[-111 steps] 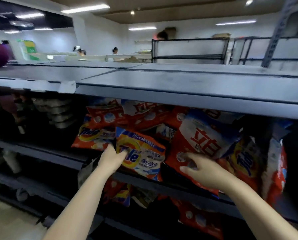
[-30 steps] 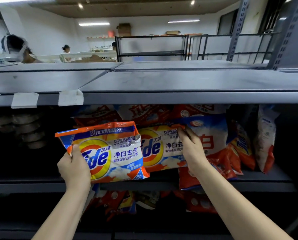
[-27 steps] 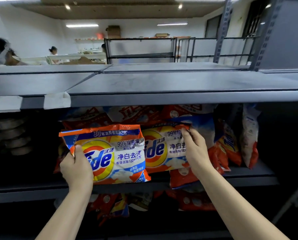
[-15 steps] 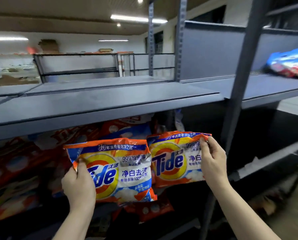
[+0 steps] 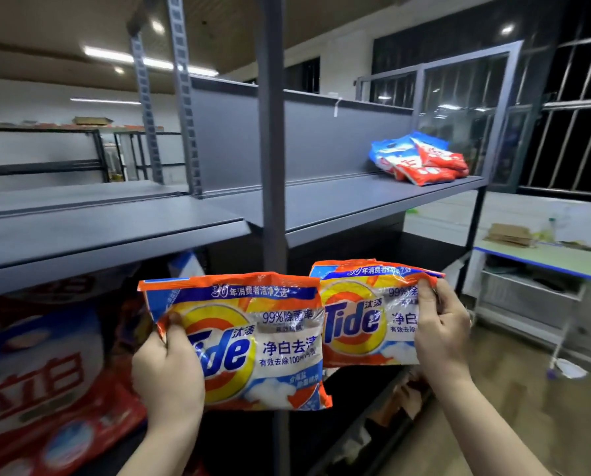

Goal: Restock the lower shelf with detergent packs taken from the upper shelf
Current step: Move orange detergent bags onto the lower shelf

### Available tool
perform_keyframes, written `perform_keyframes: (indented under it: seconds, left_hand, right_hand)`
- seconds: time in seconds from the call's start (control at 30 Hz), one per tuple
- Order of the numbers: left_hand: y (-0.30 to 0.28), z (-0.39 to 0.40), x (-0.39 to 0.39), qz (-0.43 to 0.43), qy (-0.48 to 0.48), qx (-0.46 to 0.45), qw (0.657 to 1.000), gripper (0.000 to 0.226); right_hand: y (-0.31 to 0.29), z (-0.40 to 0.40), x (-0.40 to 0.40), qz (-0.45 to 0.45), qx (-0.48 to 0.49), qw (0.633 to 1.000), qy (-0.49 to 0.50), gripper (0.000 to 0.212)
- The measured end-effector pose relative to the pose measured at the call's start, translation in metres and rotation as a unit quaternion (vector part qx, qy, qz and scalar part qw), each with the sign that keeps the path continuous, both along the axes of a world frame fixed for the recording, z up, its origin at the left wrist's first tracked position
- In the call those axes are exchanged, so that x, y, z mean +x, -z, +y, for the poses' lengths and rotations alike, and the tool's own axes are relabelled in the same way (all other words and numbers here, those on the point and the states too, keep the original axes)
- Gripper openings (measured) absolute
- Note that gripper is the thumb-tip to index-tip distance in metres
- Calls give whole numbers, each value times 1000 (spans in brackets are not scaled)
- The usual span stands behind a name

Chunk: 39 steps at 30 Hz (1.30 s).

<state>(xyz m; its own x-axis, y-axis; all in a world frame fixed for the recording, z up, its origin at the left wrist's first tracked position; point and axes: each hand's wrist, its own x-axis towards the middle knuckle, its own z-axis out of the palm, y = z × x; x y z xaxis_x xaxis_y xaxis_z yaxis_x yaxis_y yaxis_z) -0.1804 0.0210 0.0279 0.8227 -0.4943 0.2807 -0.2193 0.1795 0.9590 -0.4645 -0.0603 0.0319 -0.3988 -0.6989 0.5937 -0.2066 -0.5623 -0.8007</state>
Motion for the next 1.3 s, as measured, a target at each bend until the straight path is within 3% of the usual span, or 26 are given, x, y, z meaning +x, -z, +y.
perform_keyframes:
  seconds: [0.33,0.53,0.73,0.9,1.3]
  left_hand:
    - [-50,-99,-154,-25,35,-63,997,43]
    - [-113,-164,-200,-57,-2,-62,996,44]
    - [-159,-249,-214,-15,-45,-64,997,37]
    - [-187,-330,-213,61,-11,-106,992,34]
    - [-223,-480,-199,43,-111,-88,989,29]
  right_hand:
    - [-30,-69,-153,23,-22,996,79,43]
    - [-53,-111,-204,12,-61,994,85,31]
    - [-71,-176,-230,5,-78,991,112,27]
    - [-90,-243,-243,19,-95,988,120,34]
    - [-146,-415,-255,-6,-122,985,124,36]
